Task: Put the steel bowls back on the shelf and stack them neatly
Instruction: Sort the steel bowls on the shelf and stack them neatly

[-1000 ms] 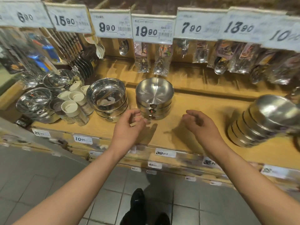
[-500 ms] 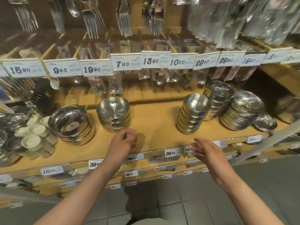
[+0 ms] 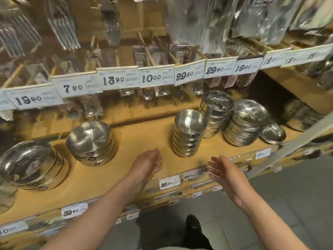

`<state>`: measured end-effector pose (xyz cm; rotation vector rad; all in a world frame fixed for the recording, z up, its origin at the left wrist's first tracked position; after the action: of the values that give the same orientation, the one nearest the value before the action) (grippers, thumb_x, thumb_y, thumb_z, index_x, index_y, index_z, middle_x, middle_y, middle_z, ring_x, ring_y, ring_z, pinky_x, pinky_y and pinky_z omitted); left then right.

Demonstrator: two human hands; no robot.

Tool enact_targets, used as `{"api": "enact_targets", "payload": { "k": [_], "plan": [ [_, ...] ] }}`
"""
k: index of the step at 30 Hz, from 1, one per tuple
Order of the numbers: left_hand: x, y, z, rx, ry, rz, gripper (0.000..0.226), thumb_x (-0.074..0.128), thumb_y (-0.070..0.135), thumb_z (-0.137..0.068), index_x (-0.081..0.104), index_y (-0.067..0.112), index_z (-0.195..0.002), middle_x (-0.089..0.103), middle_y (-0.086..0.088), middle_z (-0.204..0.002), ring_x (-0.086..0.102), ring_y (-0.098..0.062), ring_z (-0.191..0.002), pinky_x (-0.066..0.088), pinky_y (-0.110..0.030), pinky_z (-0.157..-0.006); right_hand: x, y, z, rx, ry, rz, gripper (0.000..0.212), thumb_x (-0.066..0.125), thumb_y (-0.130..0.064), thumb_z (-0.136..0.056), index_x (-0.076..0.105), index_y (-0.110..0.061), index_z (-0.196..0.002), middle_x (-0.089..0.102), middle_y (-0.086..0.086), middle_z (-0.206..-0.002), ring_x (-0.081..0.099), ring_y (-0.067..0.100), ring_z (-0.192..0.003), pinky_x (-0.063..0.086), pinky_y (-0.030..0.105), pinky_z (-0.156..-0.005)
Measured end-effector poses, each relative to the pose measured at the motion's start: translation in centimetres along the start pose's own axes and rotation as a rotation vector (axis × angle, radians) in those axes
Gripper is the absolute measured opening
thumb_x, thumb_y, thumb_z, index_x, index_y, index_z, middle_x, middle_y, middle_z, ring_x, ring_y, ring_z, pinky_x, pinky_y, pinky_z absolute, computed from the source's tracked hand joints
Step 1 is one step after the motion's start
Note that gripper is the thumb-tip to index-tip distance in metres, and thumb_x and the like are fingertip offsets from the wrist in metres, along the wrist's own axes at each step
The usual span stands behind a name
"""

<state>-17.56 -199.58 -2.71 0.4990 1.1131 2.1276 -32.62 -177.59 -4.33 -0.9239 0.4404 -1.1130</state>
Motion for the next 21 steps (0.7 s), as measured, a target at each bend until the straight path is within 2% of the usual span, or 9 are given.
{"api": "enact_targets", "payload": {
  "k": [2, 5, 7, 9, 11, 14, 16, 18, 21],
  "plan": [
    [1.7, 0.3, -1.7, -0.025, 0.003, 0.043, 0.027, 0.052, 0.034, -0.103, 0.065, 0.016, -0.089, 0.062, -0.005, -0.083, 0.060, -0.017, -0.073, 0.048, -0.033, -0.079, -0.6, -1.1, -2.5, 0.034, -0.027, 0.012, 0.036, 0.043, -0.037, -0.108, 0.065, -0.009, -0.114, 0.070, 0.005, -0.097, 0.062, 0.020, -0.090, 0.052, 0.037, -0.090],
    [3.6, 0.5, -3.8, -0.064, 0.038, 0.134, 0.035, 0.053, 0.040, -0.102, 0.071, 0.018, -0.081, 0.066, 0.003, -0.069, 0.064, -0.007, -0.056, 0.042, -0.028, -0.067, -1.1, -3.0, -5.7, 0.071, -0.087, 0.073, 0.037, 0.043, -0.040, -0.107, 0.064, -0.010, -0.114, 0.068, 0.005, -0.098, 0.062, 0.016, -0.083, 0.052, 0.032, -0.080],
    [4.5, 0.6, -5.0, -0.025, 0.047, 0.120, 0.047, 0.049, 0.043, -0.103, 0.080, 0.022, -0.076, 0.070, 0.005, -0.070, 0.064, -0.006, -0.060, 0.046, -0.028, -0.068, -1.2, -4.1, -7.3, 0.081, -0.144, 0.135, 0.039, 0.044, -0.043, -0.106, 0.064, -0.011, -0.118, 0.071, 0.003, -0.106, 0.066, 0.017, -0.091, 0.053, 0.031, -0.083],
    [5.3, 0.8, -5.3, -0.020, 0.073, 0.111, 0.051, 0.043, 0.043, -0.105, 0.081, 0.038, -0.072, 0.075, 0.009, -0.075, 0.067, -0.006, -0.070, 0.053, -0.025, -0.071, -1.1, -4.8, -8.5, 0.097, -0.222, 0.207, 0.044, 0.042, -0.046, -0.105, 0.061, -0.013, -0.127, 0.072, 0.005, -0.120, 0.068, 0.021, -0.108, 0.052, 0.035, -0.096],
    [5.6, 0.8, -5.1, -0.039, 0.115, 0.130, 0.046, 0.044, 0.046, -0.105, 0.082, 0.031, -0.084, 0.078, 0.011, -0.089, 0.071, -0.005, -0.085, 0.057, -0.022, -0.075, -0.7, -5.1, -9.6, 0.103, -0.287, 0.286, 0.051, 0.040, -0.048, -0.105, 0.054, -0.013, -0.139, 0.066, 0.007, -0.130, 0.064, 0.023, -0.118, 0.048, 0.038, -0.106],
    [5.4, -0.1, -5.2, -0.046, 0.152, 0.173, 0.034, 0.052, 0.058, -0.097, 0.067, 0.030, -0.111, 0.071, 0.009, -0.117, 0.066, -0.010, -0.111, 0.054, -0.030, -0.091, 0.6, -5.3, -10.5, 0.091, -0.384, 0.373, 0.061, 0.038, -0.054, -0.103, 0.039, -0.019, -0.154, 0.053, 0.010, -0.148, 0.054, 0.024, -0.131, 0.042, 0.036, -0.111],
    [5.4, -0.5, -5.3, -0.037, 0.136, 0.186, 0.048, 0.055, 0.067, -0.087, 0.063, 0.031, -0.118, 0.067, 0.011, -0.123, 0.062, -0.009, -0.116, 0.053, -0.031, -0.093, 1.4, -5.4, -10.7, 0.062, -0.442, 0.395, 0.069, 0.036, -0.061, -0.098, 0.033, -0.024, -0.156, 0.044, 0.009, -0.156, 0.046, 0.026, -0.140, 0.038, 0.034, -0.110],
    [5.7, -0.4, -5.4, -0.030, 0.115, 0.199, 0.069, 0.057, 0.074, -0.076, 0.058, 0.031, -0.129, 0.062, 0.016, -0.125, 0.059, -0.005, -0.118, 0.053, -0.030, -0.095, 1.9, -5.3, -10.9, 0.055, -0.463, 0.403, 0.087, 0.037, -0.073, -0.085, 0.028, -0.027, -0.159, 0.039, 0.006, -0.161, 0.041, 0.026, -0.145, 0.035, 0.036, -0.113],
    [6.3, 0.0, -5.5, -0.007, 0.093, 0.215, 0.085, 0.056, 0.077, -0.073, 0.049, 0.030, -0.144, 0.055, 0.023, -0.124, 0.053, 0.000, -0.120, 0.051, -0.031, -0.100, 2.6, -5.3, -11.3, 0.064, -0.485, 0.364, 0.102, 0.043, -0.080, -0.072, 0.024, -0.031, -0.160, 0.034, 0.004, -0.163, 0.037, 0.025, -0.148, 0.030, 0.042, -0.121]
  ]
}}
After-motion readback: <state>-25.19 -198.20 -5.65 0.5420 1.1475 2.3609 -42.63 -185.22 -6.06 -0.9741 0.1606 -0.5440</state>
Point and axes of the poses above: each hand's wrist, its own z-axis away from the middle knuckle, its own x-axis out of the palm, y = z × x, the point moved 6 cm from there along -z, towards the middle knuckle
